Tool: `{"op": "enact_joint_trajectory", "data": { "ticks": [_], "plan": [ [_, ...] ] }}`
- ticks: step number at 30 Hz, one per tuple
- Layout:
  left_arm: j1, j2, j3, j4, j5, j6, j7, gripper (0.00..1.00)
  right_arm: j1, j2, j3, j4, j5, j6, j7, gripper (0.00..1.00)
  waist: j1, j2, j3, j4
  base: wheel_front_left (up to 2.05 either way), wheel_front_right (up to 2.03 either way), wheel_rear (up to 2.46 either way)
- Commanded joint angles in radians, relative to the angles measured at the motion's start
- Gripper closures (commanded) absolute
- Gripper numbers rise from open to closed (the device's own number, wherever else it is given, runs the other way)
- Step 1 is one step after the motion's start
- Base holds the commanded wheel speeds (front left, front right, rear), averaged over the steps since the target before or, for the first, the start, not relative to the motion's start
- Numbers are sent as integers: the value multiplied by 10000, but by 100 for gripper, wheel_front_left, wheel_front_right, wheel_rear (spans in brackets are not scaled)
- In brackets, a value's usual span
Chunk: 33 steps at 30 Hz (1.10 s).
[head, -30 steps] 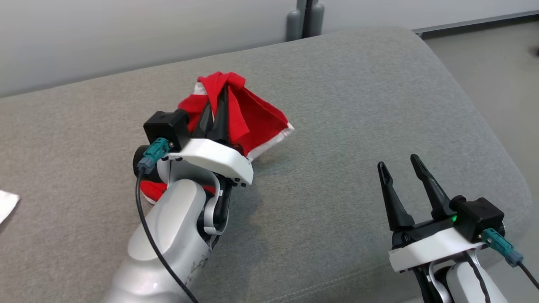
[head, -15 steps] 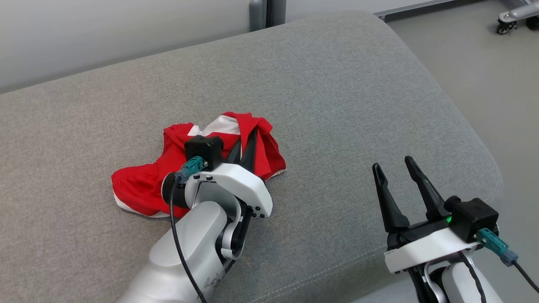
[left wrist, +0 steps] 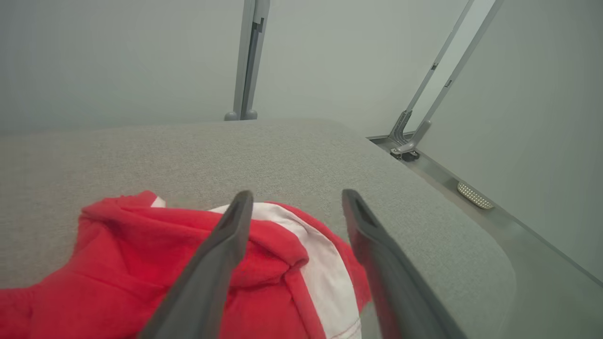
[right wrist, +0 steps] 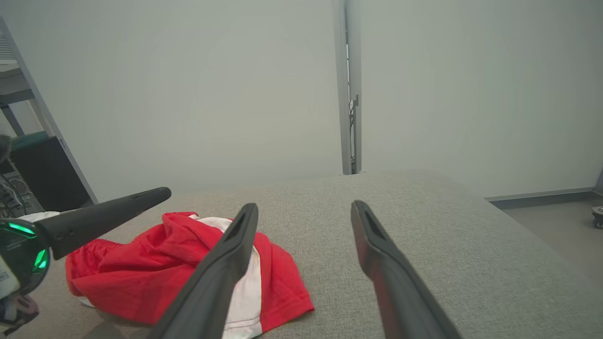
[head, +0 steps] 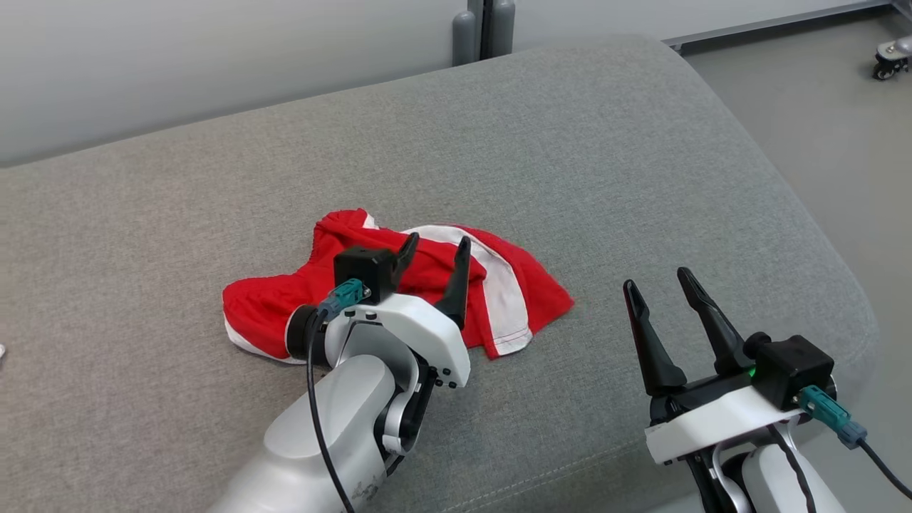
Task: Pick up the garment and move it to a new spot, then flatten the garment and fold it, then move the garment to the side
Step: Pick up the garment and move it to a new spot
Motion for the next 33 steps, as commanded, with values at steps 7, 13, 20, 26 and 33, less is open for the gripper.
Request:
{"op": "enact_joint_trajectory", "data": {
  "ticks": [7, 13, 20, 26, 33],
  "plan": [
    [-153, 91, 1567, -1426, 1768, 279, -59, 0, -62, -140, 99, -319, 20, 14, -118, 0, 0, -1, -252, 687, 0, 0, 0],
    [883, 109, 3445, -2728, 3723, 116, -59, 0, -23, -286, 167, -476, 1, 14, -118, 0, 0, -1, -398, 1491, 0, 0, 0],
    [2311, 161, 5204, -4040, 5466, -123, -59, 0, 167, -283, 163, -479, 178, 14, -118, 0, 0, -1, -708, 2474, 0, 0, 0],
    [3566, 153, 6285, -4518, 6073, -417, -59, 0, 481, -208, 44, -367, 134, 14, -118, 0, 0, -1, -1108, 3127, 0, 0, 0],
    [4867, 120, 7249, -4694, 6310, -1010, -59, 0, 1043, -87, -54, -302, 100, 14, -118, 0, 0, -1, -1475, 3719, 0, 0, 0]
  ]
}}
